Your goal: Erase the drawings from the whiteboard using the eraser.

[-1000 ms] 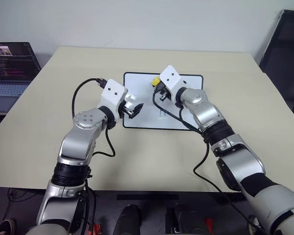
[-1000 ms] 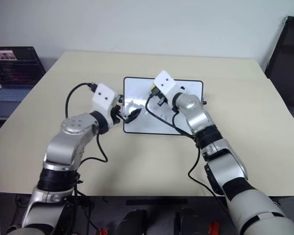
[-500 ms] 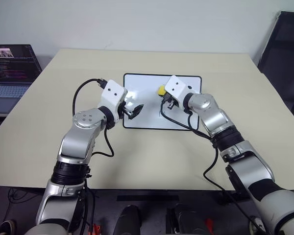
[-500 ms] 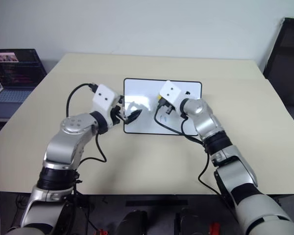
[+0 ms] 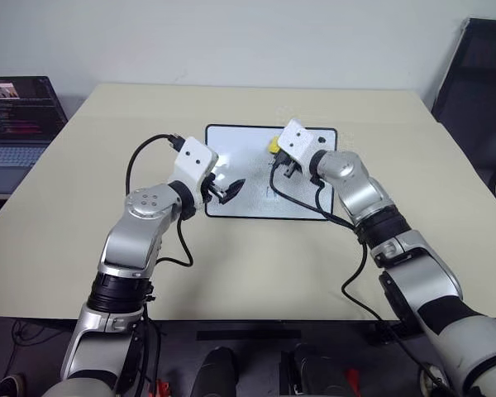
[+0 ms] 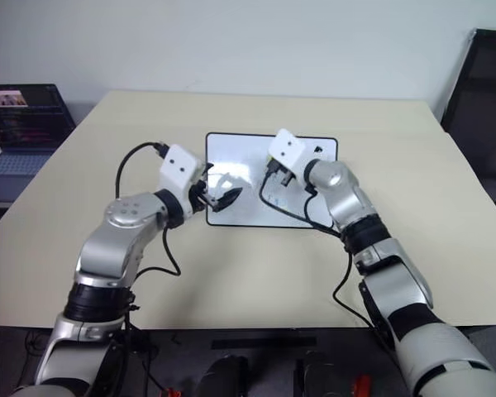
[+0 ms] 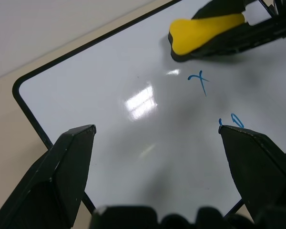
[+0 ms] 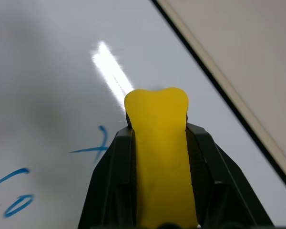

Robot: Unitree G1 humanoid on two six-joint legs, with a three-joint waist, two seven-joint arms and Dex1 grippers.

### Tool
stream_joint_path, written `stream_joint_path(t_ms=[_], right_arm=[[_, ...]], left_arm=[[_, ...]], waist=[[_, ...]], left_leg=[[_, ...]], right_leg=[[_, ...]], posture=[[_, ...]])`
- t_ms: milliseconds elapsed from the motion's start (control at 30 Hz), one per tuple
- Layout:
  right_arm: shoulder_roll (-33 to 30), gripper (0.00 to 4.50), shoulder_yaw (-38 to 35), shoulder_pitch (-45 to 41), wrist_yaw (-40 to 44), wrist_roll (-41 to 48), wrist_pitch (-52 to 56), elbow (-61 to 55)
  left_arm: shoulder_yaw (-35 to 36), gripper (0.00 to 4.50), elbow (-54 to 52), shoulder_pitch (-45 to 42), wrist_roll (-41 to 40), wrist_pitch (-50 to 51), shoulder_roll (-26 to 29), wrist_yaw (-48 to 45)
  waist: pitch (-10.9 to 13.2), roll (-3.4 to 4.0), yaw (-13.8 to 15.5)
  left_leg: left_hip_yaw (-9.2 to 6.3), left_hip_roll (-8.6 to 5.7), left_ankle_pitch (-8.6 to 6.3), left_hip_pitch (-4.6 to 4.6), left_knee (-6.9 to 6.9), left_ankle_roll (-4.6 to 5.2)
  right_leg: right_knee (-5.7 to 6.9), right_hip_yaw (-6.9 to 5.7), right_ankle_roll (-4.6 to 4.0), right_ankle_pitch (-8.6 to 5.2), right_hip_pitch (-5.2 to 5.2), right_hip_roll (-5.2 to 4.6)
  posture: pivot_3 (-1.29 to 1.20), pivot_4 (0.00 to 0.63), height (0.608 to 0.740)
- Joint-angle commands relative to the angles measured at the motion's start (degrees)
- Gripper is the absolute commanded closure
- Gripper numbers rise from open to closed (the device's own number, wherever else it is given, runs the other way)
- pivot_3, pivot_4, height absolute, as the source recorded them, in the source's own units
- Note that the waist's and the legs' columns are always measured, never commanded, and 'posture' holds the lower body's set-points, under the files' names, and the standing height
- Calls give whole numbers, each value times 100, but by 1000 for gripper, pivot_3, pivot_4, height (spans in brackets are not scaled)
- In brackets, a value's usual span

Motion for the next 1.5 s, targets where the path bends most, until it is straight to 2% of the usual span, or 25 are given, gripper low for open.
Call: stream_joint_path(t_ms=[33,200,433,600,767,900,1033,1333,1500], right_arm=[[-5,3452,-51,54,-182,-148,83,-78],[75,3452,-658,72,-318,343,257,-614],[200,3452,-1566,1023,-34,1601,1338,-2964],[10,3452,-1771,1953,-125,1891,1702,-4273],[-58,3452,-2074,2870,-334,2189,1987,-5165],[-111,3452,-1970,3838,-159,2523,2032,-5782],[-260,3452,-1877,4389,34,2716,2053,-6009],[-381,3452,-1719,4285,-75,2699,2007,-5904],[-287,3452,-1367,3420,-233,2372,1950,-5251]], left_arm=[[11,0,-168,-35,-14,-130,-18,7],[46,0,-169,-8,-20,-122,5,1],[318,0,-126,262,-186,-377,88,-116],[488,0,-255,672,-445,-869,276,-575],[773,0,-207,924,-538,-1396,247,-462],[962,0,-40,1234,-654,-1737,268,-554],[1111,0,156,1310,-808,-1905,336,-673],[1165,0,676,1074,-1087,-1938,589,-1175],[948,0,912,704,-984,-1813,614,-1244]], waist=[[0,0,-18],[0,0,-17],[1,0,-16],[1,1,-17],[1,0,-8],[1,0,-11],[1,0,-17],[1,-1,-21],[2,-1,-30]], left_leg=[[-1,0,0,0,0,0],[-3,0,0,-2,1,0],[-10,4,-3,-14,-9,-1],[-8,3,-3,-15,-8,-2],[-6,3,-3,-15,-6,-2],[-5,6,-4,-14,-11,-2],[-4,6,-3,-13,-8,-1],[1,8,-2,-6,-5,0],[2,5,-1,-5,-4,0]], right_leg=[[0,0,0,0,0,0],[0,-2,0,0,-1,0],[-10,-5,-3,-2,-8,-3],[-12,-4,-4,-3,-8,-4],[-12,-4,8,-11,-7,-3],[-19,-2,17,-17,-5,-3],[-20,-2,21,-19,-5,-1],[-22,1,24,-22,-1,7],[-23,1,24,-21,-1,9]], posture=[[0,150,740],[0,150,740],[0,150,740],[0,150,740],[0,150,740],[0,150,740],[0,150,740],[0,150,740],[0,150,740]])
